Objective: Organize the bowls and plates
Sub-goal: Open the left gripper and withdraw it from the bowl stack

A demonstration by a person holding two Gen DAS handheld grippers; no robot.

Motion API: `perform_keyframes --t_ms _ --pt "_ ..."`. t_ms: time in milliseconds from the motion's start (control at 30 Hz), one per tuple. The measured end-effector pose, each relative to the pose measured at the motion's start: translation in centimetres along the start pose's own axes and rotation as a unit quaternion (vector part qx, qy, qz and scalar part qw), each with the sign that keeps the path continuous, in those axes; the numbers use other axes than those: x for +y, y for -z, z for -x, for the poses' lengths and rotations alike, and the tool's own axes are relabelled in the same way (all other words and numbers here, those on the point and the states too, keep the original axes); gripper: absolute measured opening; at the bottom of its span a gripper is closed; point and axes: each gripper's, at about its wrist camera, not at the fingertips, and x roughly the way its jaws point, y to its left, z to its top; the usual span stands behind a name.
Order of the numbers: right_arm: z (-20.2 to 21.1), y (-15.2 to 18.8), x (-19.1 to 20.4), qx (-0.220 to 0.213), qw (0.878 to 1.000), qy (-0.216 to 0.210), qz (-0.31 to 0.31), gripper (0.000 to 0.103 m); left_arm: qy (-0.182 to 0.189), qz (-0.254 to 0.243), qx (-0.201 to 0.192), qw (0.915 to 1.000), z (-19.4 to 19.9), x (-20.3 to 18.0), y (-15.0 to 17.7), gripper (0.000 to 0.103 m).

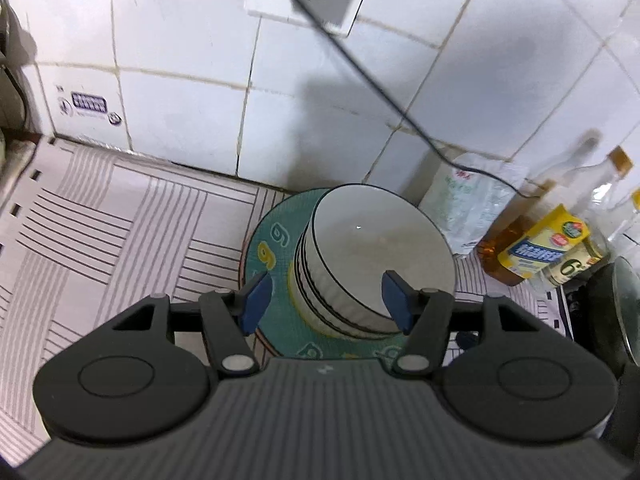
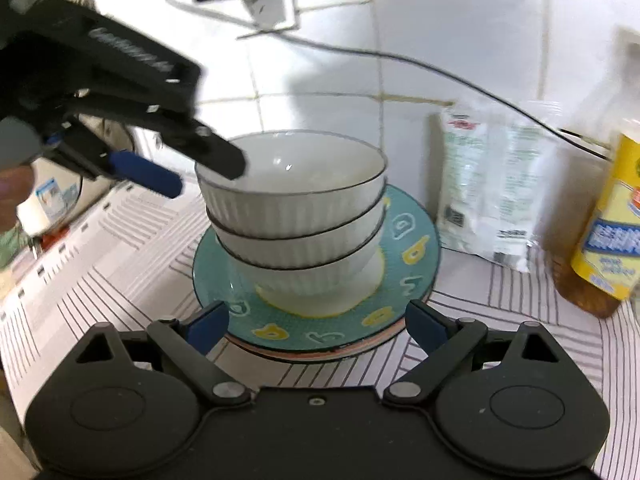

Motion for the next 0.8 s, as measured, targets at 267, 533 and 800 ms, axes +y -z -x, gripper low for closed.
perform_keyframes --t_ms 267,533,800 --pt "3.5 0.0 1.4 -0.02 0.998 0.048 0.018 0.097 -0.002 -0.048 0.005 0.9988 4.7 -0.8 2.3 0.062" --pt "7.9 -0.3 4.7 -0.006 0.995 0.091 0.03 0.097 -0.005 -0.054 0.004 0.9985 10.0 0.0 4.9 0.075" --pt "12.1 1.1 7.0 0.002 0.993 0.12 0.014 0.097 -0.024 -0.1 -0.001 0.9947 14.6 0.2 7.8 0.086"
